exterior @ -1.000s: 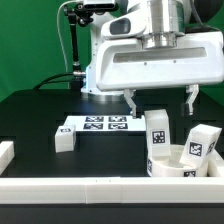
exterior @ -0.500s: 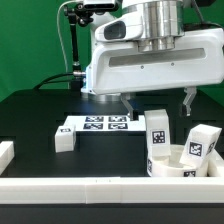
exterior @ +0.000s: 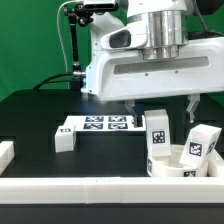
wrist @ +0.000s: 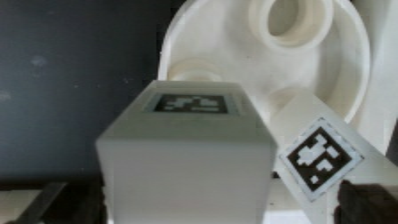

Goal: Assemble stool

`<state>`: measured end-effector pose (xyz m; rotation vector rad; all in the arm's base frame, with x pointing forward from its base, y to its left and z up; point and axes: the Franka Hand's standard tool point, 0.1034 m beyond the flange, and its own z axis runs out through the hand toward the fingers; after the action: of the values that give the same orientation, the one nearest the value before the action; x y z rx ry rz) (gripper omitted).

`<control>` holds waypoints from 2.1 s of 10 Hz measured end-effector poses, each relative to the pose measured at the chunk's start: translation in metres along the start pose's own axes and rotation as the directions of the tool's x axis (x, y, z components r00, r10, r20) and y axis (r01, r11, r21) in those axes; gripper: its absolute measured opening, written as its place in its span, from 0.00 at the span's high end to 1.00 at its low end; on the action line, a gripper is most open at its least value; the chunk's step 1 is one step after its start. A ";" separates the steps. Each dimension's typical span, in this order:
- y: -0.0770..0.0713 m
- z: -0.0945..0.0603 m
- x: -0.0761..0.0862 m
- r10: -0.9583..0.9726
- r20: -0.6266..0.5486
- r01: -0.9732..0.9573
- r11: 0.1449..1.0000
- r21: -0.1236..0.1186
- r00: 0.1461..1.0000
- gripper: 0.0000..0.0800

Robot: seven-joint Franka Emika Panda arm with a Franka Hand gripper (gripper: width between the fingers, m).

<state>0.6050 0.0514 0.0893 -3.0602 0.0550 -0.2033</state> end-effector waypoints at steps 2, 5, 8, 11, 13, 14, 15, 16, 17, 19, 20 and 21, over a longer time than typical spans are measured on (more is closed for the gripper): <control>0.000 0.000 0.000 0.000 -0.001 0.000 1.000 0.000 1.000 0.53; 0.001 0.000 0.001 0.006 -0.002 -0.006 1.000 -0.001 1.000 0.58; 0.002 0.000 0.001 0.071 -0.003 -0.071 0.997 0.000 0.997 0.58; 0.004 0.000 0.001 0.259 -0.003 -0.259 0.966 -0.002 0.966 0.58; 0.008 0.001 0.000 0.420 -0.005 -0.420 0.907 0.007 0.907 0.58; 0.009 0.001 0.000 0.554 -0.003 -0.554 0.832 0.009 0.832 0.58; 0.009 0.001 0.000 0.602 -0.002 -0.602 0.799 0.009 0.799 0.58; 0.008 0.001 -0.001 0.684 -0.002 -0.684 0.729 0.009 0.729 0.58; 0.009 0.001 -0.001 0.730 -0.002 -0.730 0.684 0.009 0.684 0.58; 0.011 0.001 0.000 0.806 -0.006 -0.806 0.591 0.023 0.592 0.58; 0.012 0.001 0.001 0.839 -0.003 -0.839 0.544 0.026 0.544 0.58; 0.012 0.001 0.001 0.881 0.002 -0.881 0.472 0.029 0.472 0.58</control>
Offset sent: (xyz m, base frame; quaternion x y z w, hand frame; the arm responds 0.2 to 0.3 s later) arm 0.0000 0.0000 0.0000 0.0000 0.0000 0.0000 1.0000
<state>0.6055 0.0391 0.0873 -2.5306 1.5770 -0.1335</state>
